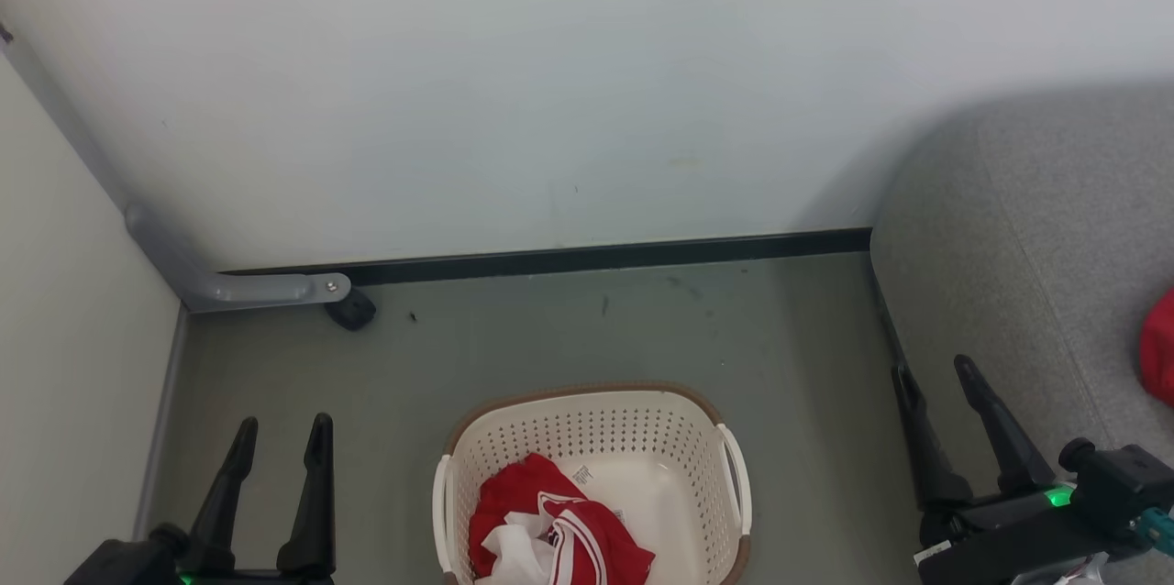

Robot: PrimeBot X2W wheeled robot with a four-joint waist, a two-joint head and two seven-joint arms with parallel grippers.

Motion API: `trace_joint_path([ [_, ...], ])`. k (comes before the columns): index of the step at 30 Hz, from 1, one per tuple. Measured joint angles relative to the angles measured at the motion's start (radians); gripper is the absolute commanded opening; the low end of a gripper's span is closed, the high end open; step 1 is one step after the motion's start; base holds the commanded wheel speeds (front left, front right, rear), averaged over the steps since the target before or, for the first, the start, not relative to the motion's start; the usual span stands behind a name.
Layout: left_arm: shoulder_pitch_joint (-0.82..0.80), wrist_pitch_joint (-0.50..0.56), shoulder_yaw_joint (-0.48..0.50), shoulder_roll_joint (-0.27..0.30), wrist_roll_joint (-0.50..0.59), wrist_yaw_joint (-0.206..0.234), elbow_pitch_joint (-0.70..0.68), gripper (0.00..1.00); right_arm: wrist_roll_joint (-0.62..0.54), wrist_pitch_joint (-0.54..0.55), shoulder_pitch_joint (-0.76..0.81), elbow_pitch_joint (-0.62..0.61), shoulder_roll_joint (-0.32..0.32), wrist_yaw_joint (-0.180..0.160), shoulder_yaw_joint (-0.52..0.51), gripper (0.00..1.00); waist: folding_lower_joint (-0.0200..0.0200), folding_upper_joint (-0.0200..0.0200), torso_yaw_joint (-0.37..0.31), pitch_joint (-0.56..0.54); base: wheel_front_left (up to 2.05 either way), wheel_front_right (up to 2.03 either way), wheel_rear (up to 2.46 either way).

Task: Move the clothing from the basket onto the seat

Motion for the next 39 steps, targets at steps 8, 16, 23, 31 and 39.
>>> trace_joint_path([
  [8, -0.055, 0.002, -0.005, 0.007, 0.008, -0.009, -0.011, 1.0, -0.01, 0.0, -0.048, -0.033, 0.003, -0.001, -0.004, 1.0, 0.0, 0.0, -0.03, 0.084, 0.0, 0.0, 0.0],
  [16, -0.149, 0.031, -0.025, 0.016, 0.012, -0.03, -0.004, 1.0, -0.015, 0.0, -0.102, -0.053, 0.004, -0.002, -0.019, 1.0, 0.0001, 0.0, -0.058, 0.183, 0.0, 0.0, 0.0],
  [23, -0.247, 0.074, -0.064, 0.0, 0.012, -0.055, 0.042, 1.0, -0.015, 0.0, -0.134, -0.066, 0.014, -0.007, -0.032, 1.0, 0.0, 0.0001, -0.077, 0.27, 0.0, 0.0, 0.0],
  [31, -0.349, 0.117, -0.11, -0.039, 0.011, -0.08, 0.139, 1.0, -0.023, -0.001, -0.188, -0.081, 0.018, -0.007, -0.046, 1.0, 0.0001, 0.0001, -0.091, 0.363, 0.0, 0.0, 0.0],
  [39, -0.435, 0.163, -0.144, -0.066, 0.016, -0.098, 0.263, 1.0, -0.037, -0.005, -0.234, -0.087, 0.03, -0.007, -0.049, 1.0, 0.0, 0.0001, -0.107, 0.445, 0.0, 0.0, 0.0],
])
